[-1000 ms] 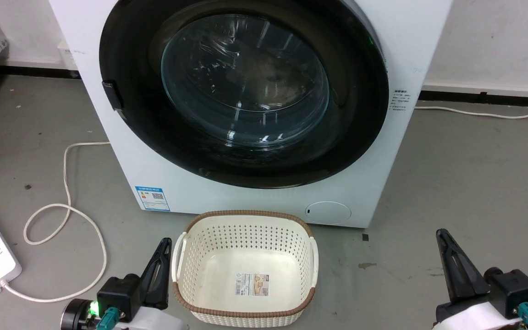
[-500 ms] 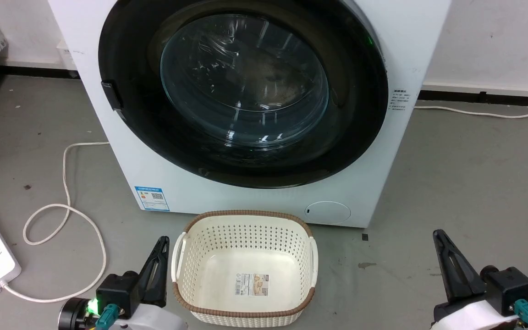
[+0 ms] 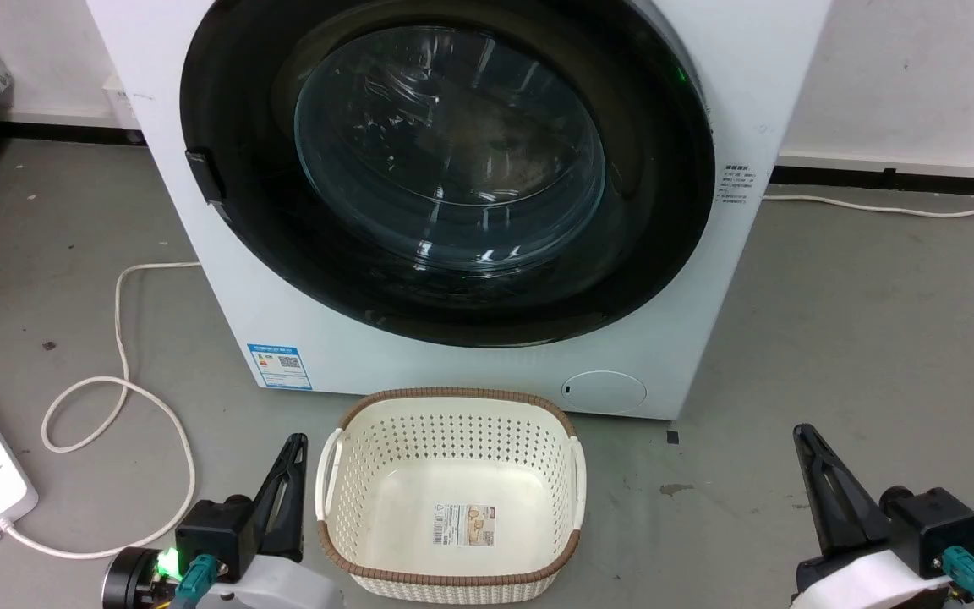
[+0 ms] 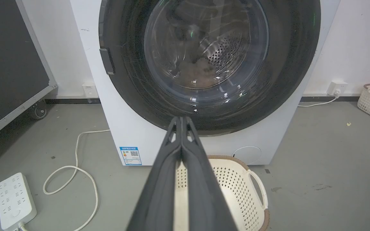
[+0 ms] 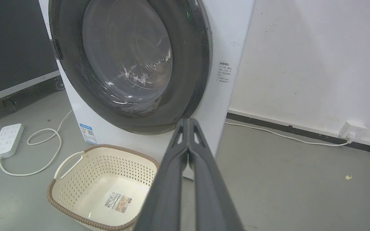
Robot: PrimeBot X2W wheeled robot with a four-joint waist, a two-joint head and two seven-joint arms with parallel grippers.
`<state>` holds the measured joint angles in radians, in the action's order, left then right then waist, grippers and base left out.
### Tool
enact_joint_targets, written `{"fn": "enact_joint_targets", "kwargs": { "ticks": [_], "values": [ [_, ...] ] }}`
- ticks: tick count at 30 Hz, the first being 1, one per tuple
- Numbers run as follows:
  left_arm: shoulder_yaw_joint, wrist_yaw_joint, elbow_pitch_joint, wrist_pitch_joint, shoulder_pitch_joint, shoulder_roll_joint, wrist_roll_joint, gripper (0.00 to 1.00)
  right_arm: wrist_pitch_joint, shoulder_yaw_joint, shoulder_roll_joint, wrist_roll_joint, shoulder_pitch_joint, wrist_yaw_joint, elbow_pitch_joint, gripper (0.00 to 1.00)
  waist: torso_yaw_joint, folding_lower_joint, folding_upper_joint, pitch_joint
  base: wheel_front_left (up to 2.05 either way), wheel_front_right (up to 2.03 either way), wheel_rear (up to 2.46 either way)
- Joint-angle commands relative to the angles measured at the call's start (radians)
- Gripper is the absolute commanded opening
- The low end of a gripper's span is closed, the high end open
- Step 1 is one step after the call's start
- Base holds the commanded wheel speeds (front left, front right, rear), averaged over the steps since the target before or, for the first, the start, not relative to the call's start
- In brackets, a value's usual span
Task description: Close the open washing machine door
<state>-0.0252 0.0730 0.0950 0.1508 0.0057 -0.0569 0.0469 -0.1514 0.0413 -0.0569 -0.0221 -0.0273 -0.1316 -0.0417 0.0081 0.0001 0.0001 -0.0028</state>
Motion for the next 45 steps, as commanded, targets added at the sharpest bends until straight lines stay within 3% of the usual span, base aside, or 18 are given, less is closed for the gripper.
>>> {"fn": "enact_joint_targets", "kwargs": {
  "ticks": [1,45],
  "values": [
    [0.001,-0.006,-0.006,-0.004,-0.002,0.0,-0.005,0.0,0.004,-0.003,0.003,0.008,0.009,0.0,0.008,0.0,0.0,0.0,-0.0001,0.0,0.0,0.0,0.0],
    [0.016,-0.048,-0.062,-0.096,-0.004,0.004,-0.031,0.0,0.096,-0.027,0.005,0.017,0.021,0.001,0.029,0.0,-0.005,-0.0001,-0.0001,0.002,0.0,0.0,0.0]
  ]
}}
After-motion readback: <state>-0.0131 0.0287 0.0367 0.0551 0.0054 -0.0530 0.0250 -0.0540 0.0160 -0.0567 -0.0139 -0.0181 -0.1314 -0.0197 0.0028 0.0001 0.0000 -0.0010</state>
